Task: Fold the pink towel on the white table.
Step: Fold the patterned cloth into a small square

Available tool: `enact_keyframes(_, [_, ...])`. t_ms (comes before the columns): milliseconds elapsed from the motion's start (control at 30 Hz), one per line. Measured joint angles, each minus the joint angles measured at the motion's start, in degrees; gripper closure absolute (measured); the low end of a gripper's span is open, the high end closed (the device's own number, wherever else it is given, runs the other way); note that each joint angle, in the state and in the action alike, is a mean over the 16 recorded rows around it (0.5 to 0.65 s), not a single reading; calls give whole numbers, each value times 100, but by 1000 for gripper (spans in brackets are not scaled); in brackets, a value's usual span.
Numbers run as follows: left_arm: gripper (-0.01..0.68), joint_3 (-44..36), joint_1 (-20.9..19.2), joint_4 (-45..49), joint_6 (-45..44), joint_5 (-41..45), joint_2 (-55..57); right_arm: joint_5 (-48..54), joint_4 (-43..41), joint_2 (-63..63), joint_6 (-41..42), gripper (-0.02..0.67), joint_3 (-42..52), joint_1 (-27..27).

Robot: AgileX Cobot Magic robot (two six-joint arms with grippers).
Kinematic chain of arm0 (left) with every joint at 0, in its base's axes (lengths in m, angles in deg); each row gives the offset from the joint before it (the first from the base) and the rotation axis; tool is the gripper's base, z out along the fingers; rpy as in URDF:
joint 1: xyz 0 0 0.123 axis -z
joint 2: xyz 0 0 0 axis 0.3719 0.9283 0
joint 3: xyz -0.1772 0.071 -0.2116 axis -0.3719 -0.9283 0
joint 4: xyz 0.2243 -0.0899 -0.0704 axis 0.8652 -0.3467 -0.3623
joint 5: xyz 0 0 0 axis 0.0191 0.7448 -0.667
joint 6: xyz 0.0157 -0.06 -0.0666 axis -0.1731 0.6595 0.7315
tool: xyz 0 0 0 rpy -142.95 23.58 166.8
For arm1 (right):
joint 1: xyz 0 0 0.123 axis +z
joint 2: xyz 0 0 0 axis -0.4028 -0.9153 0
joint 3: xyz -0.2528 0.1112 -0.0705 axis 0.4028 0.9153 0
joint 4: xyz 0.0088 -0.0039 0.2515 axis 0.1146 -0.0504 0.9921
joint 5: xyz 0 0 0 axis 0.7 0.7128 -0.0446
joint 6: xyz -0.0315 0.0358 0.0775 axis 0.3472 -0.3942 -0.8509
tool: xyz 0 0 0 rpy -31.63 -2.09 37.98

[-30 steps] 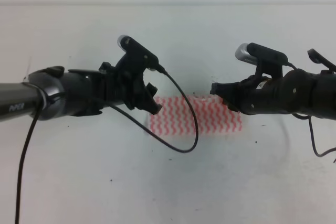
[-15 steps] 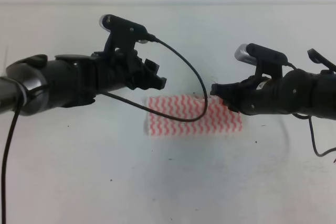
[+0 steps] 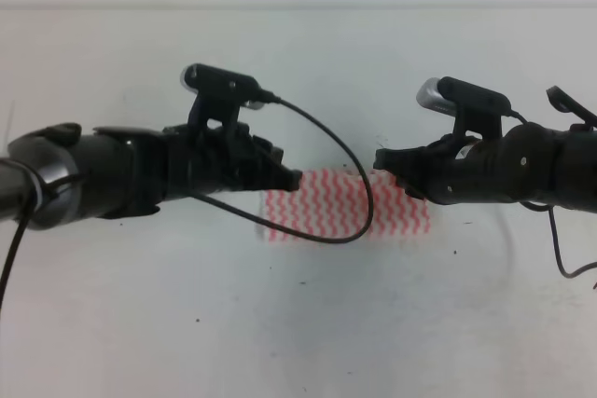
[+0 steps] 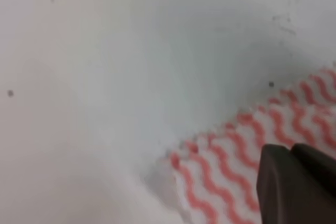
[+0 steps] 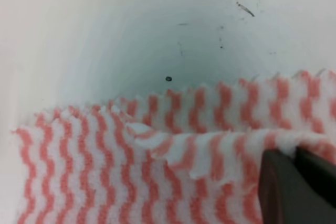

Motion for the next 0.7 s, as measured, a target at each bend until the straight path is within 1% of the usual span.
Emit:
enact_keyframes(267, [677,-171,1,39,-145,370,311,3,-8,4,0,666,-1,-3])
enact_keyframes(700, [677,102,0,0,-499,520,814,9,-19,-2,0,666,1,-2])
